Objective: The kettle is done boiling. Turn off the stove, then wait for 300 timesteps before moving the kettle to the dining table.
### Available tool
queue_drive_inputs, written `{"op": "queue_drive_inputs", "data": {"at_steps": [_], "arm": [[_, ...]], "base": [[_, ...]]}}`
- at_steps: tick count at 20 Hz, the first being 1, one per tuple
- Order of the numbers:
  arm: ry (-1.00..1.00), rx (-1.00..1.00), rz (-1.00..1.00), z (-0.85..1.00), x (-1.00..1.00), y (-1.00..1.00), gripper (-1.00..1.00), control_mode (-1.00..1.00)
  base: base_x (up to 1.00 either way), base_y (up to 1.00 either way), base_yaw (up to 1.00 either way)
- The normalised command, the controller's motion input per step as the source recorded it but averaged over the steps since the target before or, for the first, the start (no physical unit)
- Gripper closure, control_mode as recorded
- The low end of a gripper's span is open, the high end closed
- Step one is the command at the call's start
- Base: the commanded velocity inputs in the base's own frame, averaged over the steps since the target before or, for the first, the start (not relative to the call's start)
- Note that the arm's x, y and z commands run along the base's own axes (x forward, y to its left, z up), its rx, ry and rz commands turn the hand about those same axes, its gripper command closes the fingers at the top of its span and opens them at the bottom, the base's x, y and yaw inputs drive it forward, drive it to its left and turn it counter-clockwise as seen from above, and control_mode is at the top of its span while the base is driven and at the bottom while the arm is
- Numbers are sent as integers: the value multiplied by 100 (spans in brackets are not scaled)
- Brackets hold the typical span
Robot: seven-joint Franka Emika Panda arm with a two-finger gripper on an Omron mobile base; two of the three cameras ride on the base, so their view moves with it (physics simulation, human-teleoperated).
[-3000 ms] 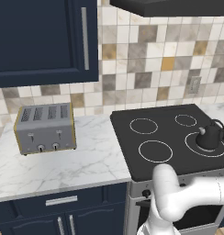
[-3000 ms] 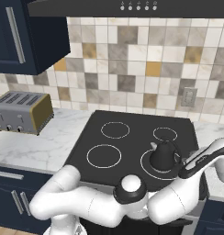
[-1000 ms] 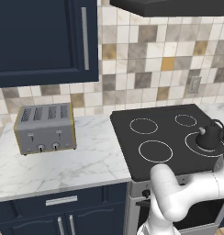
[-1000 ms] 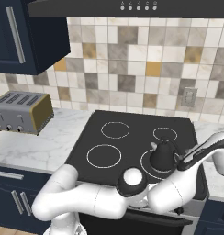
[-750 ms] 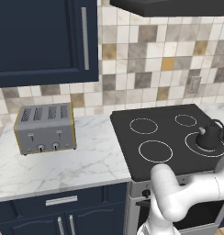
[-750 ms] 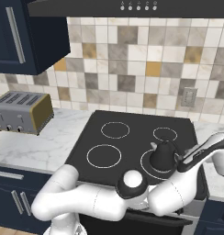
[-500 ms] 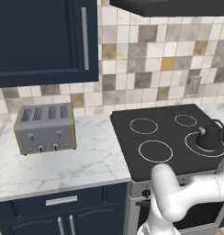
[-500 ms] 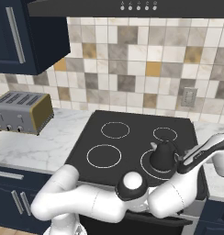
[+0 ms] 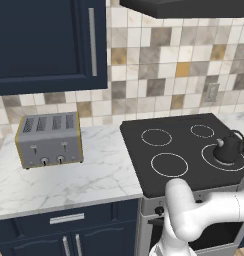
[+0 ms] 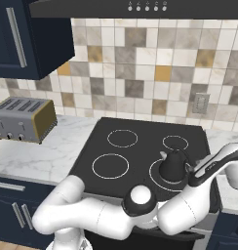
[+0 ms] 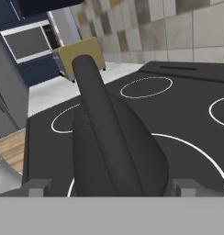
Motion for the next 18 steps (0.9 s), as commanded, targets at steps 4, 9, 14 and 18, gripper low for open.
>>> {"op": "queue_drive_inputs", "data": {"at_steps": [4,9,14,18], "arm": [[0,0,0,-1,3,6,-100,-100],[0,0,0,0,1,9,-100,-100],[0,0,0,0,0,8,-100,-100],[0,0,0,0,0,9,-100,-100]], "base": [[0,0,0],[0,0,0],[0,0,0],[0,0,0]]}}
